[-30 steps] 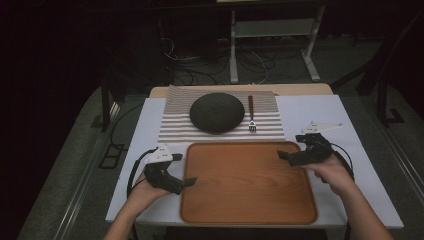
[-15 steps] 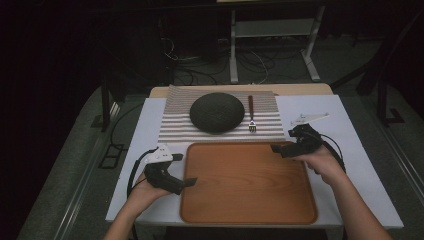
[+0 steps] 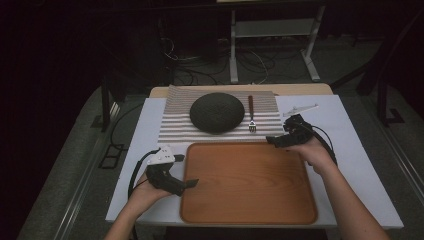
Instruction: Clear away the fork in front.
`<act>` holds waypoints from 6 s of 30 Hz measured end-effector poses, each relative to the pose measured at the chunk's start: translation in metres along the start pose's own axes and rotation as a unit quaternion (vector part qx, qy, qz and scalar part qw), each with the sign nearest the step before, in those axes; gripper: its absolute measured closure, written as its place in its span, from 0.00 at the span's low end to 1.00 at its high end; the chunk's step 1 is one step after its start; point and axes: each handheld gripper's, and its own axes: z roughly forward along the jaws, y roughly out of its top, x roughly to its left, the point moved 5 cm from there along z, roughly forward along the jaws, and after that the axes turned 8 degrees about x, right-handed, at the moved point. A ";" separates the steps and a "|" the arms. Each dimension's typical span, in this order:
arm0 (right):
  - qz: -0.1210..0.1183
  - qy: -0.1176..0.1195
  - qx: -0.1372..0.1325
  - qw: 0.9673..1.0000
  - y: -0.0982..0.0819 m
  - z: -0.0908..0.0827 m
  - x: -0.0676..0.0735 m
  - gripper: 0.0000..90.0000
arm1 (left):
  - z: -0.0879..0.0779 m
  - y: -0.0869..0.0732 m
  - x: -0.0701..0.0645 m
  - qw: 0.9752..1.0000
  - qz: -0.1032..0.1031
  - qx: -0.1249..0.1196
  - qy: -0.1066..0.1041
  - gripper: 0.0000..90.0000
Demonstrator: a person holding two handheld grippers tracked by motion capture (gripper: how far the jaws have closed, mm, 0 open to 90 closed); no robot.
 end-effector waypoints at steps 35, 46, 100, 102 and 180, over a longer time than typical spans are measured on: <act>0.035 -0.004 0.055 0.998 0.064 0.050 -0.020 0.43 | -0.002 0.000 0.002 1.000 -0.002 -0.008 0.001 0.00; 0.043 0.002 0.077 0.996 0.091 0.067 -0.024 0.51 | -0.002 0.000 0.003 1.000 -0.003 -0.010 0.003 0.00; 0.109 -0.069 0.193 0.973 0.123 0.134 -0.046 0.84 | 0.002 -0.001 0.003 1.000 0.007 -0.002 0.001 0.00; 0.105 -0.071 0.194 0.973 0.123 0.134 -0.046 0.84 | 0.002 -0.001 0.002 1.000 0.008 -0.002 0.001 0.00; -0.054 0.142 -0.053 0.987 -0.027 -0.037 0.054 0.86 | 0.002 0.012 0.002 0.999 -0.025 -0.012 0.016 0.00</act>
